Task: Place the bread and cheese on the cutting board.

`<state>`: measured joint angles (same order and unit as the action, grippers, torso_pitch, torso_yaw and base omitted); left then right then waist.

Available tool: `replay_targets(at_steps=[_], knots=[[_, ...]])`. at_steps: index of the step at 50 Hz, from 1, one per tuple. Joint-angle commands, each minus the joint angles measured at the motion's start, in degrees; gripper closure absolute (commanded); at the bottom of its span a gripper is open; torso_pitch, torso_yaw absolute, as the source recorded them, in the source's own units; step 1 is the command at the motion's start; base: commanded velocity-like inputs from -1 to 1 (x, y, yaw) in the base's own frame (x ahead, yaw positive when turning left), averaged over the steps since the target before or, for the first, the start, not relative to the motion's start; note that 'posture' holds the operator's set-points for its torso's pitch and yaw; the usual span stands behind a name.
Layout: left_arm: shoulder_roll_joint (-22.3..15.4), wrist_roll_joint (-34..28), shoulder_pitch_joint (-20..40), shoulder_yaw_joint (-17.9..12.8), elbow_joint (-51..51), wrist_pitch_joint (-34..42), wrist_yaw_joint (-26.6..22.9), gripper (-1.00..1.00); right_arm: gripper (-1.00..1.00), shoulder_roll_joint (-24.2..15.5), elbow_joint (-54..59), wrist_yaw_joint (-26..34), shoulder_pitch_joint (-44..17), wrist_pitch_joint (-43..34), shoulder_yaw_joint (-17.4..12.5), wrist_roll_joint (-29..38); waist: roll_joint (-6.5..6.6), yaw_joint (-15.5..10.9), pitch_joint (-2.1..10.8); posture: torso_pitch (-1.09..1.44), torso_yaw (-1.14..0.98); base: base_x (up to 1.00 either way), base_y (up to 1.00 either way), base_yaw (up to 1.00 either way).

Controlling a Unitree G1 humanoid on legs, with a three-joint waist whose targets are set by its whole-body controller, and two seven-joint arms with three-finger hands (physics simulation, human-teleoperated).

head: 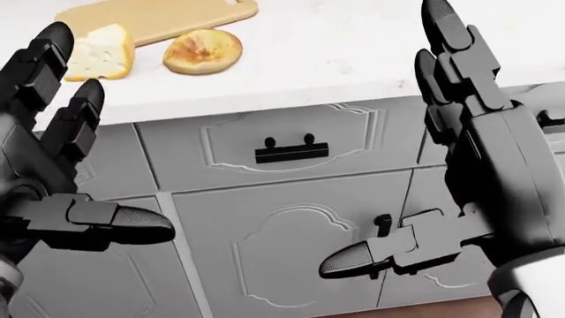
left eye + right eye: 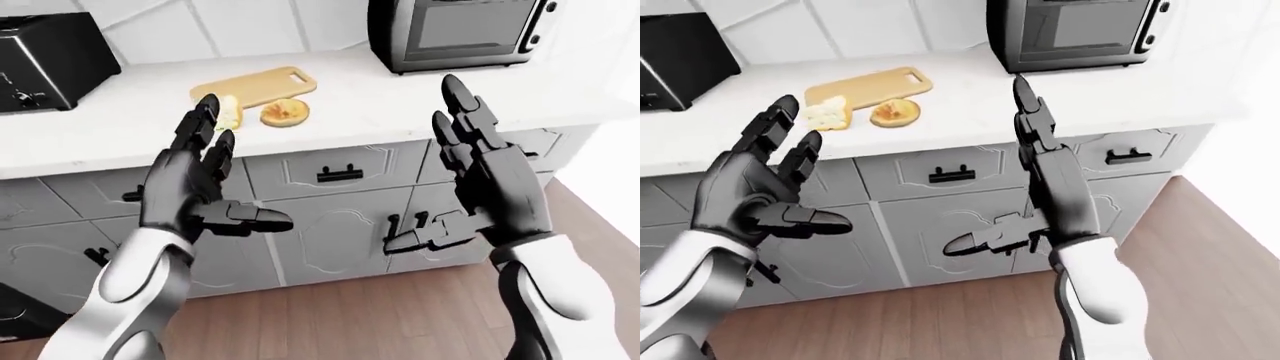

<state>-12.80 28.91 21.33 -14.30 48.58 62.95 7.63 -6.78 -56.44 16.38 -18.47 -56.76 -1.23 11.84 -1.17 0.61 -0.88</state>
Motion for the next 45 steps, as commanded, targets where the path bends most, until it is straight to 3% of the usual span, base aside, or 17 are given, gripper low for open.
replay_targets(at_steps=[1, 5, 7, 8, 10, 17, 20, 21, 22, 25, 28, 29, 31, 35, 40, 41, 45], knots=[[-0.70, -0.72, 0.86, -1.49, 1.00, -1.92, 0.24, -1.00, -1.00, 0.27, -1.30, 0.27, -1.22, 2.04, 1.02, -0.11, -0.44, -0.51, 0.94, 0.00, 0.00, 0.00, 0.52, 0.00], [-0.61, -0.88, 0.47, -1.52, 1.17, -2.03, -0.07, -1.00, -1.00, 0.52, -1.66, 0.61, -0.96, 2.07, 1.48, 0.39, 2.72, -0.39, -0.26, 0.00, 0.00, 0.00, 0.53, 0.00], [-0.52, -0.99, 0.37, -1.45, 1.31, -1.98, -0.14, -1.00, -1.00, 0.59, -1.80, 0.87, -0.88, 2.06, 1.61, 0.61, 6.76, -0.32, 1.04, 0.00, 0.00, 0.00, 0.53, 0.00], [-0.49, -1.07, 0.43, -1.41, 1.32, -1.94, -0.14, -1.00, -1.00, 0.61, -1.90, 1.03, -0.81, 2.09, 1.66, 0.70, 5.33, -0.94, 0.95, 0.00, 0.00, 0.00, 0.53, 0.00], [-0.40, -1.18, 0.39, -1.38, 1.33, -1.97, -0.22, -1.00, -1.00, 0.70, -2.12, 1.29, -0.68, 2.13, 1.81, 0.91, 5.91, -1.10, -0.23, 0.00, 0.00, 0.00, 0.53, 0.00], [-0.09, -1.87, -0.03, -1.12, 1.53, -2.16, -0.72, -1.00, -1.00, 1.49, -2.69, 1.83, -0.41, 2.03, 1.69, 0.95, 0.99, -0.29, -1.14, 0.00, 0.00, 0.00, 0.52, 0.00], [-0.07, -2.08, 0.09, -1.13, 1.41, -2.15, -0.86, -1.00, -1.00, 1.61, -2.51, 1.63, -0.60, 2.00, 1.37, 0.57, -3.01, 0.26, 0.31, 0.00, 0.00, 0.00, 0.47, 0.00], [-0.01, -2.17, -0.01, -1.01, 1.45, -2.20, -0.89, -1.00, -1.00, 1.62, -2.45, 1.57, -0.49, 2.12, 1.38, 0.46, -0.06, 0.69, -0.26, 0.00, 0.00, 0.00, 0.34, 0.00], [0.07, -2.29, -0.19, -0.88, 1.45, -2.38, -0.99, -1.00, -1.00, 1.64, -2.40, 1.53, -0.48, 2.18, 1.26, 0.32, -1.17, 0.06, 0.19, 0.00, 0.00, 0.00, 0.32, 0.00], [0.16, -2.64, -0.45, -0.73, 1.40, -2.67, -1.30, -1.00, -1.00, 1.67, -2.13, 1.24, -0.47, 2.39, 0.93, -0.06, -0.49, -0.14, 0.73, 0.00, 0.00, 0.00, 0.26, 0.00], [0.32, -2.72, -0.43, -0.86, 1.62, -2.42, -1.45, -1.00, -1.00, 1.86, -2.24, 0.77, -0.56, 2.09, 0.70, -0.83, 2.78, 0.68, -0.63, 0.00, 0.00, 0.00, 0.05, 0.00], [0.34, -2.71, -0.42, -0.92, 1.69, -2.32, -1.49, -1.00, -1.00, 1.86, -2.31, 0.64, -0.56, 1.96, 0.68, -1.02, 5.44, 0.87, -0.17, 0.00, 0.00, 0.00, 0.00, 0.00], [0.36, -2.70, -0.42, -0.96, 1.75, -2.24, -1.51, -1.00, -1.00, 1.79, -2.35, 0.51, -0.60, 1.83, 0.67, -1.16, 3.57, 0.37, -1.22, 0.00, 0.00, 0.00, 0.00, 0.00], [0.43, -2.76, -0.39, -1.06, 1.63, -2.29, -1.65, -1.00, -1.00, 1.93, -2.63, 0.10, -0.46, 0.45, 1.59, -1.47, -0.32, -0.52, -0.37, 0.00, 0.00, 0.00, 0.00, 0.00], [0.49, -2.76, -0.50, -1.03, 1.76, -2.26, -1.68, -1.00, -1.00, 2.37, -3.05, -0.18, -1.34, -0.98, 0.42, -3.33, 0.92, -0.71, -0.13, 0.00, 0.00, 0.00, 0.00, 0.00], [0.50, -2.82, -0.53, -0.99, 1.70, -2.35, -1.69, -1.00, -1.00, 2.33, -3.11, -0.43, -1.40, -1.08, 0.20, -3.71, 1.38, -0.68, 0.96, 0.00, 0.00, 0.07, 0.00, 0.00], [0.56, -2.75, -0.48, -1.00, 1.94, -2.10, -1.67, -1.00, -1.00, 1.96, -3.32, -1.26, -1.65, -1.42, -0.06, -4.69, 1.57, -0.72, -0.71, 0.00, 0.00, 0.12, 0.00, 0.00]])
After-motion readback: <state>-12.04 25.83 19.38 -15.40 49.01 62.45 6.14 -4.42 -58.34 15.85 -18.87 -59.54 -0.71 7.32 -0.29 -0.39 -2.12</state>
